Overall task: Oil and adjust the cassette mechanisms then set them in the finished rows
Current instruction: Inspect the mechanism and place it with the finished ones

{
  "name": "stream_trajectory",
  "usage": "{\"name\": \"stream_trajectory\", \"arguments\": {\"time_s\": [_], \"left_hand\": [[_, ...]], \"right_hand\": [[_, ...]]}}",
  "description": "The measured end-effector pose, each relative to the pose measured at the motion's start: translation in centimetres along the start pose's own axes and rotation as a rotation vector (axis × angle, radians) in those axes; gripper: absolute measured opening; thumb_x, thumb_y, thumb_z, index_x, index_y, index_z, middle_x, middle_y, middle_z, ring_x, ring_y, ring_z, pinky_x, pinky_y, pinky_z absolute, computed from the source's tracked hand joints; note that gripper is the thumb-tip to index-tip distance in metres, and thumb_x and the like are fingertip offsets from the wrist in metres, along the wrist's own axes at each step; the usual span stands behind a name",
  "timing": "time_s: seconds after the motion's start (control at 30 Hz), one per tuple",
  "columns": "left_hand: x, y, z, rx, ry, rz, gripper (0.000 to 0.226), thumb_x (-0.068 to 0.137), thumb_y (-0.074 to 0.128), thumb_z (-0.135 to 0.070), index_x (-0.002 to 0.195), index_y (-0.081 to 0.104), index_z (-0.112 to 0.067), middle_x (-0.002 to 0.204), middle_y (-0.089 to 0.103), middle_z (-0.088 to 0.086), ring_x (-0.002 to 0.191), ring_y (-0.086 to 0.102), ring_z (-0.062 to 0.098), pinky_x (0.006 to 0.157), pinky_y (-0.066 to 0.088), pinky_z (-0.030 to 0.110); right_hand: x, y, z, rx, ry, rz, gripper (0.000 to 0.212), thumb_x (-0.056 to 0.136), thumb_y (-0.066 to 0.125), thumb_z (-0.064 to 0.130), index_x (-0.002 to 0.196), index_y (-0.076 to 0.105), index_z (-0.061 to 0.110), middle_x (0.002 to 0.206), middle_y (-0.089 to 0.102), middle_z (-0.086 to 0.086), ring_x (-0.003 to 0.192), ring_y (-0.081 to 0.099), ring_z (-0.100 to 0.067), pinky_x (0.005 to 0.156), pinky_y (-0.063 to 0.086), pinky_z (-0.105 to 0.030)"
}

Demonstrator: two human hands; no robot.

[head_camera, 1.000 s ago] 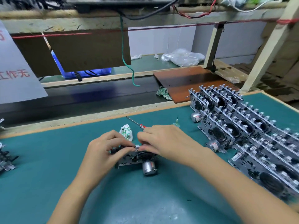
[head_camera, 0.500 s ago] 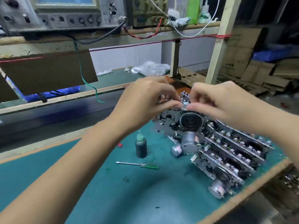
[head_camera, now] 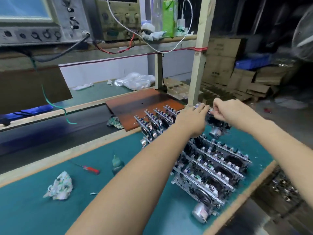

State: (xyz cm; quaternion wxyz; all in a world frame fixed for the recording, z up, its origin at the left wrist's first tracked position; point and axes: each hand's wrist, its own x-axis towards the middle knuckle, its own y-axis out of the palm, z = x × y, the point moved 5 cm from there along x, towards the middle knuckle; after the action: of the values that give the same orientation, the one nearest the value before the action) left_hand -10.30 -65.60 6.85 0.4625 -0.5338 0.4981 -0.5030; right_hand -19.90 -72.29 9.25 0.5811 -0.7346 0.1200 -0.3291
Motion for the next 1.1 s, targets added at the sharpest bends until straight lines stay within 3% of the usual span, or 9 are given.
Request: {"name": "stream_trajectory", "arguments": {"time_s": [0.13, 0.3, 0.43, 0.57, 0.67, 0.73, 0.9, 1.0, 1.1], "left_hand": [[0.0, 4.4, -0.2, -0.162, -0.151, 0.143, 0.057, 0.104, 0.02, -0.039, 0.153, 0.001, -0.017, 0.161, -0.002, 0.001, 0.147, 0.001, 0.026, 0.117, 0.014, 0.046], [-0.5, 6.3, 0.1, -0.121, -0.189, 0.039, 0.06, 0.103, 0.014, -0.044, 0.153, 0.001, -0.013, 0.161, -0.001, 0.003, 0.147, -0.003, 0.025, 0.117, 0.008, 0.042], [-0.3, 6.3, 0.1, -0.112, -0.181, 0.006, 0.06, 0.103, 0.015, -0.045, 0.153, 0.006, -0.013, 0.161, 0.005, 0.003, 0.147, -0.002, 0.025, 0.115, 0.01, 0.042], [-0.5, 6.1, 0.1, -0.138, -0.16, 0.009, 0.059, 0.103, 0.018, -0.046, 0.152, 0.01, -0.014, 0.161, 0.009, 0.002, 0.147, 0.001, 0.025, 0.117, 0.01, 0.042], [-1.6, 3.9, 0.2, -0.289, -0.093, -0.082, 0.058, 0.101, 0.036, -0.043, 0.149, 0.024, -0.014, 0.159, 0.018, 0.005, 0.146, 0.012, 0.022, 0.118, 0.011, 0.042], [-3.5, 2.0, 0.9, -0.335, -0.031, -0.185, 0.051, 0.097, 0.049, -0.035, 0.143, 0.039, -0.015, 0.154, 0.029, 0.006, 0.143, 0.023, 0.021, 0.117, 0.018, 0.041], [-14.2, 0.7, 5.3, -0.361, -0.088, -0.38, 0.029, 0.093, 0.058, -0.028, 0.119, 0.063, -0.017, 0.132, 0.054, -0.001, 0.123, 0.044, 0.016, 0.105, 0.034, 0.033], [-22.6, 2.0, 8.7, -0.395, -0.215, -0.381, 0.019, 0.093, 0.059, -0.027, 0.109, 0.066, -0.021, 0.116, 0.06, -0.007, 0.11, 0.051, 0.011, 0.097, 0.037, 0.026], [-31.6, 3.1, 12.7, -0.373, -0.408, -0.357, 0.021, 0.093, 0.059, -0.029, 0.112, 0.064, -0.025, 0.116, 0.059, -0.015, 0.107, 0.052, 0.002, 0.094, 0.04, 0.024]], "right_hand": [[-0.1, 5.4, 0.3, 0.005, 0.113, 0.142, 0.026, 0.099, 0.043, 0.029, 0.104, 0.048, 0.005, 0.098, 0.065, -0.019, 0.092, 0.062, -0.035, 0.074, 0.045, -0.041], [0.6, 7.9, 0.1, 0.328, 0.199, 0.209, 0.019, 0.099, 0.043, 0.028, 0.089, 0.042, 0.012, 0.088, 0.06, -0.015, 0.08, 0.052, -0.029, 0.067, 0.036, -0.036], [1.1, 7.3, 0.5, 0.161, 0.156, 0.255, 0.02, 0.098, 0.041, 0.03, 0.086, 0.039, 0.015, 0.083, 0.058, -0.009, 0.088, 0.057, -0.032, 0.067, 0.038, -0.036], [0.3, 5.1, 1.0, -0.119, 0.283, 0.231, 0.031, 0.097, 0.043, 0.04, 0.109, 0.048, 0.012, 0.118, 0.06, -0.011, 0.109, 0.057, -0.028, 0.074, 0.038, -0.033], [-1.8, 2.0, 2.5, -0.093, 0.34, 0.202, 0.038, 0.098, 0.041, 0.039, 0.127, 0.044, 0.014, 0.13, 0.05, -0.009, 0.118, 0.05, -0.027, 0.083, 0.042, -0.034], [-3.2, -0.4, 4.5, 0.015, 0.295, 0.119, 0.033, 0.098, 0.041, 0.039, 0.125, 0.047, 0.02, 0.123, 0.053, -0.004, 0.113, 0.052, -0.025, 0.079, 0.042, -0.034], [-6.4, -3.7, 13.9, 0.436, 0.045, 0.077, 0.012, 0.093, 0.049, 0.043, 0.09, 0.055, 0.032, 0.074, 0.058, 0.017, 0.076, 0.057, -0.01, 0.065, 0.044, -0.03], [-7.4, -2.7, 21.0, 0.629, -0.118, 0.172, 0.014, 0.092, 0.052, 0.04, 0.086, 0.057, 0.029, 0.072, 0.061, 0.014, 0.075, 0.059, -0.009, 0.071, 0.046, -0.03], [-7.9, -0.2, 29.4, 0.695, -0.308, 0.296, 0.013, 0.092, 0.051, 0.042, 0.087, 0.053, 0.03, 0.082, 0.062, 0.015, 0.084, 0.059, -0.009, 0.079, 0.047, -0.033]]}}
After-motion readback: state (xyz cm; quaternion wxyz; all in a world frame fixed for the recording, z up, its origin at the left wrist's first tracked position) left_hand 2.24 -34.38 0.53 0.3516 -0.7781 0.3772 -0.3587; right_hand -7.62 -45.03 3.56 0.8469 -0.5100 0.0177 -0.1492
